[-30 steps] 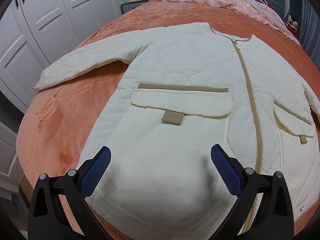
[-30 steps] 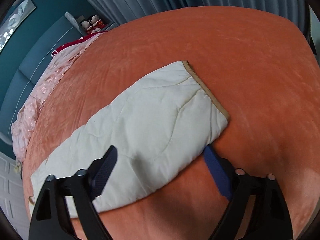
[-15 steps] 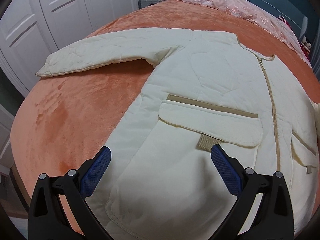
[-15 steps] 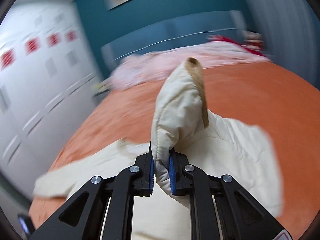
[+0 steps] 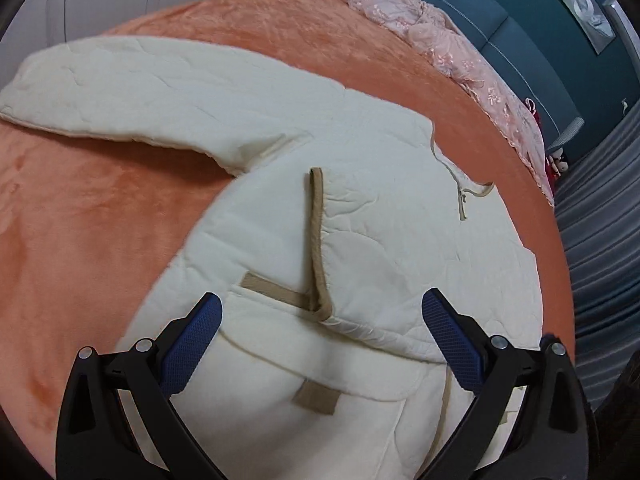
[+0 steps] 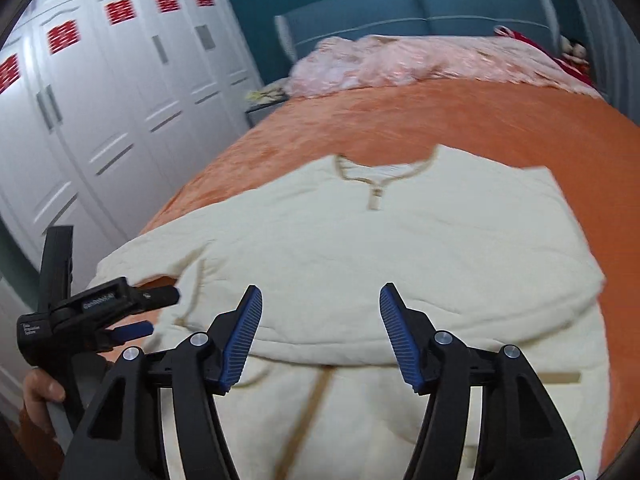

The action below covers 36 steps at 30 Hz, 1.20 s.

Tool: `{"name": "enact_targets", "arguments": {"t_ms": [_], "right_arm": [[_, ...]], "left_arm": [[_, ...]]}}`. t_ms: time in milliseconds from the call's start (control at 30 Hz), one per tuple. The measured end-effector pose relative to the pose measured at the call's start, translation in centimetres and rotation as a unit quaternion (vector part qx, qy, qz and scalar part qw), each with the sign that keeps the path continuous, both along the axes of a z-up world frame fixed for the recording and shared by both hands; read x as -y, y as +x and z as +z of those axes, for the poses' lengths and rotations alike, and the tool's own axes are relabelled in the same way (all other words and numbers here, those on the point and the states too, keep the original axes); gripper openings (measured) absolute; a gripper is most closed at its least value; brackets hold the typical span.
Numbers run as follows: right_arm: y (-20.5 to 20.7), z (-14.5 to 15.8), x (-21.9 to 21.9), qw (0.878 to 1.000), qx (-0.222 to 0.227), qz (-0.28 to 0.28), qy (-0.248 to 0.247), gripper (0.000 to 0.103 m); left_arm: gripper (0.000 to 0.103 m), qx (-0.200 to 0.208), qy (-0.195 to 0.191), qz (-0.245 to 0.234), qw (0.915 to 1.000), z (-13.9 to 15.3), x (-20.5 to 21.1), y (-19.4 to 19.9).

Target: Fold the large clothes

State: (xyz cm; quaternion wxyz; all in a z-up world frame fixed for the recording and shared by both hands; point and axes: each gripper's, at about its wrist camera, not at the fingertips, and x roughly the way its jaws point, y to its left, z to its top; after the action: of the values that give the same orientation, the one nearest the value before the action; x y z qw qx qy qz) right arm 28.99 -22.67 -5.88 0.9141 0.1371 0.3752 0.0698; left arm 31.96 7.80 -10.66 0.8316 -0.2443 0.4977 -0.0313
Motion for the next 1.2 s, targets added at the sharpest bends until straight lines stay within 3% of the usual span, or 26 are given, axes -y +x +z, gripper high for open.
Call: {"name": "enact_targets", "arguments": {"t_ms": [100,200,267,300,333,367,400,433,567,633,667,700,833,900,967,1067,1200], "right_arm": [[-0.5,-2.1,6.5,0.995,-0.033,-0.094,0.022,0.061],[-0.3,-3.9,11.9,0.984,-0.049,-0.163,0.058,0.062],[0.8,-5.3,14.7,0.973,-0.071,-0.203,0.087,0.062],[1.3,-6.0,15.8,0.967,-0.082,-0.221,0.1,0.062],[1.9,-6.8,16.7,0.96,-0.094,-0.237,0.114,0.058],[2.6,-7.3,17.3,0.956,-0.1,-0.244,0.129,0.043],[3.0,-7.2,17.5,0.955,-0.101,-0.246,0.129,0.033],[3.3,-6.7,17.3,0.958,-0.099,-0.24,0.124,0.014],[2.2,-2.6,15.7,0.974,-0.01,-0.213,0.07,0.011],[3.2,-5.2,14.9,0.977,-0.061,-0.203,0.01,0.011],[3.7,-7.3,14.9,0.975,-0.101,-0.198,0.004,0.011],[3.8,-8.3,15.1,0.975,-0.11,-0.194,0.016,0.011],[2.3,-5.4,14.8,0.969,-0.09,-0.228,0.001,0.017],[0.9,-2.4,12.8,0.968,-0.052,-0.243,-0.041,0.021],[1.2,-0.6,9.4,0.978,-0.024,-0.199,-0.055,0.022],[3.6,-1.5,3.6,0.995,-0.041,-0.088,-0.034,0.021],[5.3,-5.2,-2.1,0.995,-0.075,-0.031,-0.053,0.02]], "left_arm": [[0.098,-0.023,-0.038,0.006,0.999,-2.1,1.5,1.3],[0.091,-0.005,-0.009,0.002,0.9999,-1.9,3.2,1.6],[0.052,-0.008,0.016,-0.015,0.9997,-1.6,4.4,2.3],[0.045,-0.009,0.034,-0.012,0.9993,-1.5,4.6,2.5],[0.029,-0.005,0.049,-0.009,0.9988,-1.2,4.8,2.8],[0.017,-0.001,0.063,-0.007,0.998,-0.9,4.8,3.1],[0.015,0.006,0.069,-0.009,0.9976,-0.5,4.6,3.4],[0.012,0.014,0.072,-0.009,0.9973,0.1,4.5,3.6],[0.01,0.034,0.111,-0.019,0.9931,0.9,4.4,4.1],[0.01,0.016,0.127,-0.023,0.9915,-0.9,4.6,4.2],[0.01,0.005,0.128,-0.023,0.9914,-2.0,4.6,4.2],[0.01,0.003,0.133,-0.023,0.9909,-2.8,4.6,4.0],[0.011,0.026,0.171,-0.034,0.9844,-3.3,5.4,3.4],[0.012,0.035,0.173,-0.033,0.9837,-3.5,5.4,3.1],[0.012,0.05,0.174,-0.03,0.983,-3.8,5.5,2.7],[0.012,0.075,0.192,-0.03,0.978,-4.0,5.9,2.0],[0.014,0.087,0.187,-0.028,0.9781,-4.2,5.9,1.9]]}}
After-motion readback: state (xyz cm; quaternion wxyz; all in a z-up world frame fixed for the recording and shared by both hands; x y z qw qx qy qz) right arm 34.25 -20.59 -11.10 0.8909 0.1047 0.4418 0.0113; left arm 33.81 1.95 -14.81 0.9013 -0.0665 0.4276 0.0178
